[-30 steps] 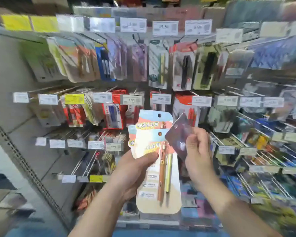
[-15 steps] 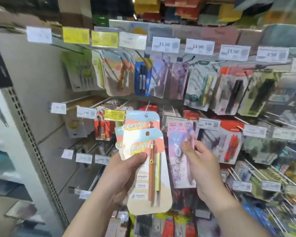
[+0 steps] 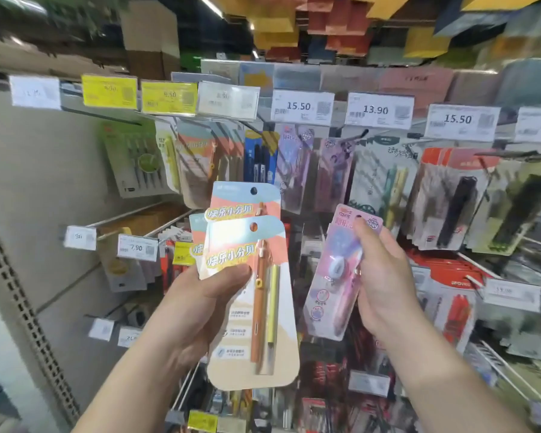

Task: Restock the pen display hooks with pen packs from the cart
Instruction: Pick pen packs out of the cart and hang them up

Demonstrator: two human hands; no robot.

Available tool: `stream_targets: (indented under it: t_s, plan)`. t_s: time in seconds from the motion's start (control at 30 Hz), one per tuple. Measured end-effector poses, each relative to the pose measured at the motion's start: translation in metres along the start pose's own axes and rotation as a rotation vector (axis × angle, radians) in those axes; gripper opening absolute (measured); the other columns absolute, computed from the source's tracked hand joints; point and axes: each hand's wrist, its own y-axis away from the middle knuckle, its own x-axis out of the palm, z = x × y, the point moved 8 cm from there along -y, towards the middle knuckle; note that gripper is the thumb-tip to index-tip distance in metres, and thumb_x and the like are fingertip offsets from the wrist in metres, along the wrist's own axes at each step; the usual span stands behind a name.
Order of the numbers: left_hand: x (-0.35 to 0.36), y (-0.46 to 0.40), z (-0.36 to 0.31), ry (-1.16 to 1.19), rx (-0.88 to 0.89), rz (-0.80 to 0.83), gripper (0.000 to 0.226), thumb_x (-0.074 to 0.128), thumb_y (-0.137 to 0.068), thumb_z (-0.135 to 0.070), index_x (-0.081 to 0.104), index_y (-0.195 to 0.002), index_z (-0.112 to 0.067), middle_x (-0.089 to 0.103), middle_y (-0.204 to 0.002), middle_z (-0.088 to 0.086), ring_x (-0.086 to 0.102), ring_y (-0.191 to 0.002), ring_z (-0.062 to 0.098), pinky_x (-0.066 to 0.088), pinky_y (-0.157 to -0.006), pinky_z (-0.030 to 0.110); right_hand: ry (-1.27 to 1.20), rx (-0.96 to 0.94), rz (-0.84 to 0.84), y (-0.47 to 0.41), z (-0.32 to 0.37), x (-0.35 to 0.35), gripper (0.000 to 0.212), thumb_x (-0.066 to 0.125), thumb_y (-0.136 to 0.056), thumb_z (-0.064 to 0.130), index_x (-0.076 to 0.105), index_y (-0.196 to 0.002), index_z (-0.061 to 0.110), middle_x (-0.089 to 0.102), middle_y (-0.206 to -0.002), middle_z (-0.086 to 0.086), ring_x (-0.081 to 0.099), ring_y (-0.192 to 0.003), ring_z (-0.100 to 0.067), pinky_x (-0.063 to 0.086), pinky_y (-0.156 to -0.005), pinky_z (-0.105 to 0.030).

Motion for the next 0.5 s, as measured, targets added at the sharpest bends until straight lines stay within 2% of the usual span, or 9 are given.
stream_targets:
  t_s: [0.03,0.13,0.2,0.27,0.4,0.43,0.5]
  plan:
    - [0.001,-0.004,-0.002,0.012,0.003,-0.001,0.044,0.073,-0.076,-0.012,0.067,-0.119,-0.002,0.077,-0.103,0.023,0.077,-0.078,0.033,0.064,-0.069,0.042,-0.013,0.008,-0.009,-0.007,0.004,0.000,0.022,0.068,-0.097,0.038,0.073,-0.110,0.021,0.078,-0.106,-0.004,0.073,-0.098,-0.016,0.054,-0.101,-0.045]
    - [0.002,-0.015,-0.006,0.027,0.008,0.010,0.047,0.074,-0.076,-0.012,0.067,-0.121,-0.002,0.077,-0.106,0.024,0.077,-0.080,0.034,0.063,-0.069,0.043,-0.025,-0.017,0.016,-0.026,0.016,0.006,0.014,0.063,-0.102,0.027,0.070,-0.093,0.019,0.078,-0.085,0.003,0.073,-0.076,-0.011,0.057,-0.079,-0.030]
    - [0.002,-0.020,-0.008,0.027,0.001,0.019,0.044,0.074,-0.077,-0.012,0.067,-0.120,-0.002,0.077,-0.104,0.024,0.077,-0.078,0.034,0.063,-0.067,0.042,0.006,-0.062,0.017,-0.035,0.029,0.012,0.011,0.062,-0.102,0.022,0.067,-0.092,0.019,0.077,-0.080,0.005,0.072,-0.071,-0.008,0.057,-0.069,-0.023]
    - [0.002,-0.024,-0.011,0.023,-0.018,0.037,0.040,0.073,-0.081,-0.010,0.066,-0.120,-0.002,0.077,-0.104,0.024,0.078,-0.080,0.034,0.063,-0.067,0.042,0.039,-0.123,0.026,-0.044,0.044,0.020,0.008,0.062,-0.102,0.019,0.066,-0.095,0.016,0.077,-0.083,-0.001,0.071,-0.074,-0.013,0.058,-0.070,-0.028]
    - [-0.002,-0.029,-0.019,0.018,-0.037,0.057,0.040,0.072,-0.084,-0.009,0.065,-0.122,-0.002,0.076,-0.106,0.025,0.078,-0.081,0.035,0.064,-0.067,0.043,0.074,-0.232,0.008,-0.061,0.072,0.036,0.012,0.066,-0.098,0.029,0.065,-0.090,0.020,0.072,-0.092,-0.012,0.066,-0.085,-0.024,0.056,-0.087,-0.047]
    - [-0.005,-0.031,-0.021,0.015,-0.040,0.059,0.037,0.071,-0.086,-0.008,0.065,-0.122,-0.001,0.076,-0.105,0.025,0.078,-0.080,0.035,0.064,-0.067,0.044,0.085,-0.256,-0.017,-0.063,0.079,0.039,0.016,0.068,-0.093,0.034,0.061,-0.086,0.021,0.067,-0.091,-0.014,0.061,-0.084,-0.025,0.054,-0.083,-0.049]
    - [-0.010,-0.032,-0.025,0.014,-0.046,0.058,0.033,0.070,-0.089,-0.006,0.065,-0.121,0.000,0.077,-0.103,0.026,0.078,-0.077,0.035,0.064,-0.064,0.043,0.086,-0.303,-0.063,-0.068,0.090,0.043,0.022,0.066,-0.087,0.036,0.051,-0.080,0.021,0.057,-0.085,-0.014,0.053,-0.081,-0.024,0.045,-0.075,-0.043]
